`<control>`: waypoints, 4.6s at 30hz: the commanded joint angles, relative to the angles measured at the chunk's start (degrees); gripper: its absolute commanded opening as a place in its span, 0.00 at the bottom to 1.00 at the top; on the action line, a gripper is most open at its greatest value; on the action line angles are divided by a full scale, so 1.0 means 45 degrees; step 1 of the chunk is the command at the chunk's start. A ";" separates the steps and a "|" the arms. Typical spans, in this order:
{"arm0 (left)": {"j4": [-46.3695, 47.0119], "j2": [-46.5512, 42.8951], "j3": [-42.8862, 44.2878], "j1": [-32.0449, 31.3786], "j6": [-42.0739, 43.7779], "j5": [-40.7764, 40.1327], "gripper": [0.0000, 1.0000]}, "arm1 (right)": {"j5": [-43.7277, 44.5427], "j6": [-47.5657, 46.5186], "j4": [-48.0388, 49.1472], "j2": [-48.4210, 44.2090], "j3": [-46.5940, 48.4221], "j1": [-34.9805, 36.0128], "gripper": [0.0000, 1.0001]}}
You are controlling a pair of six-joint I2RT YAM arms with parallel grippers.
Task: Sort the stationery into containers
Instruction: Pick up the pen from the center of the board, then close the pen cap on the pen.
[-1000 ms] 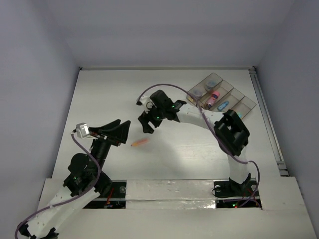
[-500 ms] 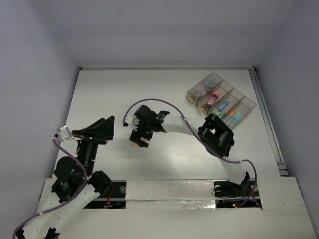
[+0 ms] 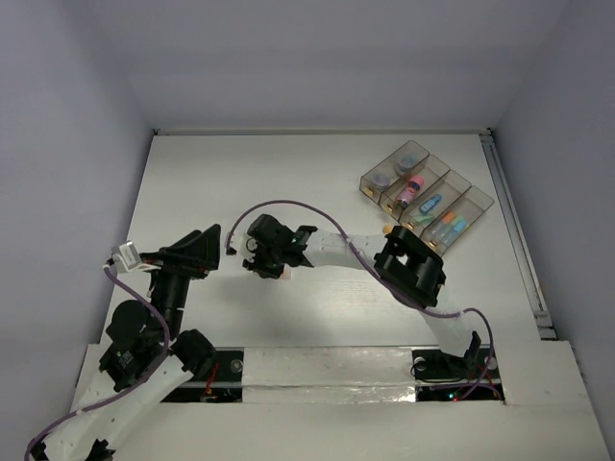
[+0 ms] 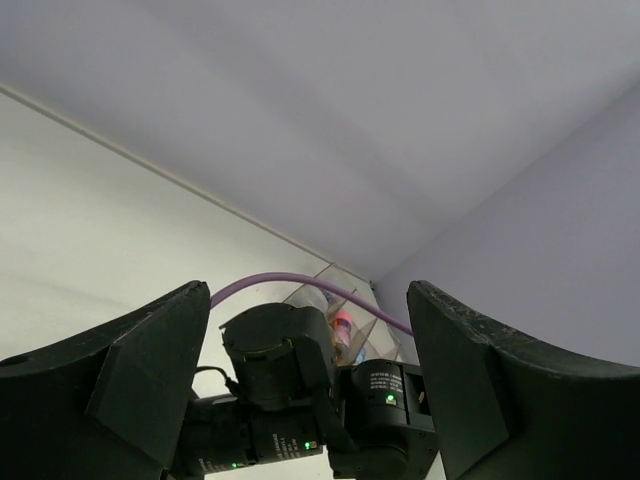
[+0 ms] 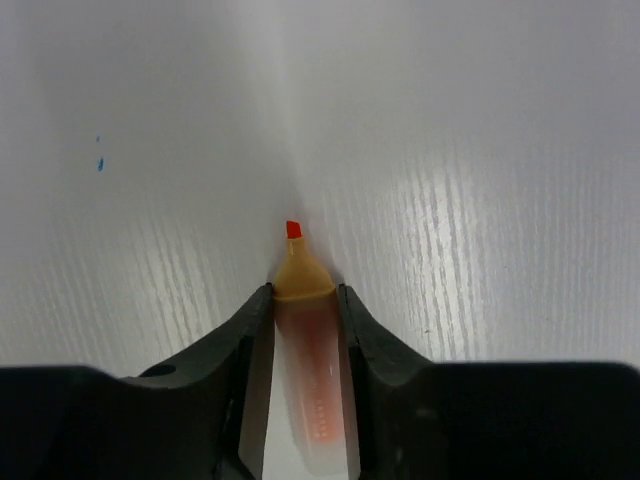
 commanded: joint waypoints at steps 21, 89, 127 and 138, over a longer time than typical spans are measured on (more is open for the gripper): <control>0.3265 0.4238 -0.3309 -0.0030 -0.2408 0.3659 0.38 | 0.3142 0.8628 0.4839 -0.4892 -0.3890 -0.3389 0.00; 0.9888 1.2602 -0.1455 0.0342 -0.0281 0.8930 0.00 | 0.3724 1.2164 0.4669 -1.1651 -0.9222 -0.5926 0.08; 1.1354 1.1702 -0.2726 0.0459 0.0286 1.1356 0.00 | 0.5839 1.1641 0.2576 -0.5247 -0.8424 -0.8330 0.40; 1.1335 1.1742 -0.2687 0.0459 0.0091 1.1259 0.00 | 0.1138 0.7248 0.3007 -0.4855 -0.6941 -0.6340 0.24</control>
